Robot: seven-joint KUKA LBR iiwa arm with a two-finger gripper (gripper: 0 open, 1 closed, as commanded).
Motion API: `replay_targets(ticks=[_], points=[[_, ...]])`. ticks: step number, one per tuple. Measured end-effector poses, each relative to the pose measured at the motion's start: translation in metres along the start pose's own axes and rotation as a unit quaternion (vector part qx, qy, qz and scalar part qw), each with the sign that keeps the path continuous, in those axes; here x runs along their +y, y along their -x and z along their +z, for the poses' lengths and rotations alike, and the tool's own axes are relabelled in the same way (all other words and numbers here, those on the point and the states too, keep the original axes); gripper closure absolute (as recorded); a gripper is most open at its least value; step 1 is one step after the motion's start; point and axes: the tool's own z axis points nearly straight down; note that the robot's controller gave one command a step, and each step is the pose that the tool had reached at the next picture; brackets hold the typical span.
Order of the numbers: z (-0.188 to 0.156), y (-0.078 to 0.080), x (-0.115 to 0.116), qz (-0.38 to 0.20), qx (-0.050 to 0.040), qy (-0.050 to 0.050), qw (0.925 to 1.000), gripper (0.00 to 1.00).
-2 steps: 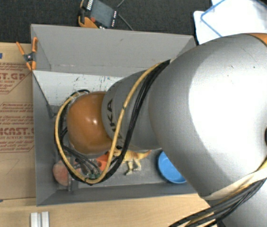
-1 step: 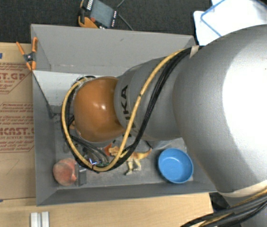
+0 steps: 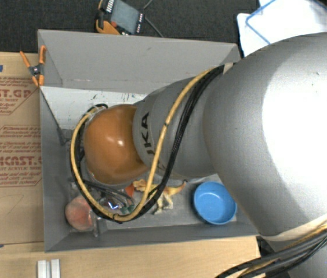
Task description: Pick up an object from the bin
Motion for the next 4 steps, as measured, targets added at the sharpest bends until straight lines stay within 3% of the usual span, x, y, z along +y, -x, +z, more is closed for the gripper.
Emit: replay_targets(ticks=[1,2,4], points=[[0.0272,0.0067,-0.0033,-0.039,-0.0073,-0.001,0.9992,0.0],[0.0273,0.0014,-0.0005,-0.147,-0.0081,-0.001,0.9891,1.0],[0.0247,0.0013,-0.0004,-0.147,-0.008,-0.001,0.9892,1.0]])
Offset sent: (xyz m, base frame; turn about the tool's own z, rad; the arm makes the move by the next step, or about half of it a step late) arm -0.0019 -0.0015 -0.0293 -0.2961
